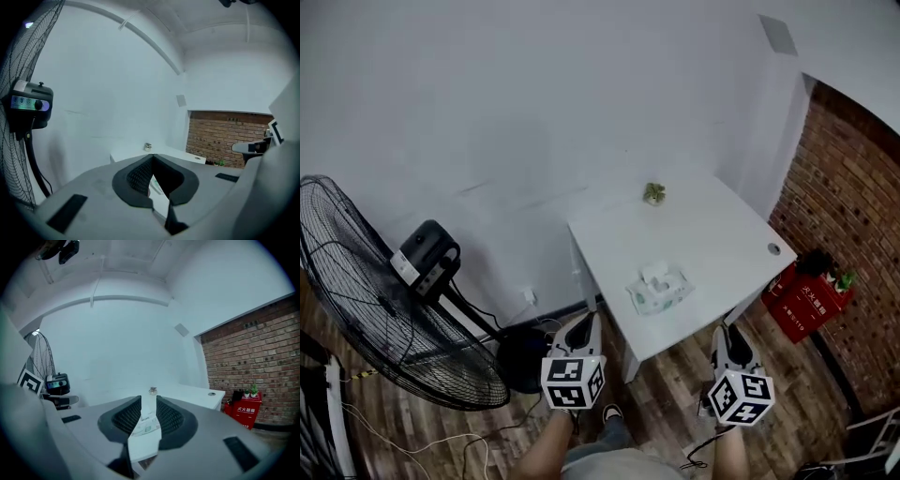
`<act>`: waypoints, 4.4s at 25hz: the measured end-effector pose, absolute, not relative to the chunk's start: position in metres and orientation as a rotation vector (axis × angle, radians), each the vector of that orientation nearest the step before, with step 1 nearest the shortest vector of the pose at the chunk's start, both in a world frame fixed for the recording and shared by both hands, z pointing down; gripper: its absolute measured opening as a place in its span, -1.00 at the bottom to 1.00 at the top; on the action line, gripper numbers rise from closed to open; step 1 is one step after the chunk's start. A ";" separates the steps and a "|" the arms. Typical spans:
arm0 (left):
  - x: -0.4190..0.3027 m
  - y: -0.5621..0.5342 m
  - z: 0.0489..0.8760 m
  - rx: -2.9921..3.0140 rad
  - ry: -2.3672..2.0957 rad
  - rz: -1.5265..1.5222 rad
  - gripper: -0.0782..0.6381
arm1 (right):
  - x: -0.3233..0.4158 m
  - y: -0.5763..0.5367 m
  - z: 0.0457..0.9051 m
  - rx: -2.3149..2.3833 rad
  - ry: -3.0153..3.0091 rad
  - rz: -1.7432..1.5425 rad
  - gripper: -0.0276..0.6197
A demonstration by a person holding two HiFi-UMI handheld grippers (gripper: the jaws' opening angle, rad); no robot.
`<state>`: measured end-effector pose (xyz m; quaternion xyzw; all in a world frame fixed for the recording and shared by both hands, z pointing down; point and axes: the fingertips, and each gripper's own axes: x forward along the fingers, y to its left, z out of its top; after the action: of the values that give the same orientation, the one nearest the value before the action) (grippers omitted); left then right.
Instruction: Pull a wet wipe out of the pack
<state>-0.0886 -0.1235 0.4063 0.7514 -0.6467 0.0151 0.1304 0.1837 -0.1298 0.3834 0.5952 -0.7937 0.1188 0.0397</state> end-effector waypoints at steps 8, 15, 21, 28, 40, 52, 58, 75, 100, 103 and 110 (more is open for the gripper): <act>-0.119 -0.190 0.414 2.095 -1.928 0.025 -0.78 | 0.152 -0.214 0.380 1.731 -2.486 0.348 -0.61; -0.118 -0.221 0.431 2.071 -1.914 0.089 -0.78 | 0.152 -0.247 0.397 1.696 -2.462 0.399 -0.61; -0.116 -0.239 0.434 2.021 -1.947 0.118 -0.78 | 0.154 -0.275 0.406 1.620 -2.466 0.435 -0.61; -0.122 -0.254 0.422 1.970 -2.018 0.088 -0.78 | 0.139 -0.300 0.407 1.474 -2.492 0.431 -0.60; -0.148 -0.252 0.431 1.831 -2.114 0.061 -0.78 | 0.106 -0.326 0.420 1.266 -2.524 0.427 -0.60; -0.162 -0.229 0.472 1.698 -2.149 0.094 -0.78 | 0.090 -0.335 0.464 1.102 -2.469 0.479 -0.60; -0.166 -0.220 0.492 1.640 -2.172 0.105 -0.78 | 0.083 -0.336 0.505 1.004 -2.411 0.504 -0.59; -0.162 -0.210 0.539 1.572 -2.114 0.188 -0.78 | 0.057 -0.317 0.570 0.823 -2.261 0.478 -0.58; -0.160 -0.220 0.552 1.572 -2.079 0.224 -0.78 | 0.056 -0.314 0.601 0.801 -2.116 0.456 -0.60; -0.162 -0.220 0.554 1.565 -2.079 0.225 -0.78 | 0.056 -0.312 0.603 0.802 -2.109 0.467 -0.61; -0.165 -0.219 0.555 1.556 -2.083 0.222 -0.78 | 0.056 -0.311 0.606 0.811 -2.096 0.523 -0.68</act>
<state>-0.1648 -0.2192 0.5553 0.5752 -0.7702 0.0821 0.2631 0.0557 -0.3114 0.6063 0.3214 -0.8306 0.2073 0.4048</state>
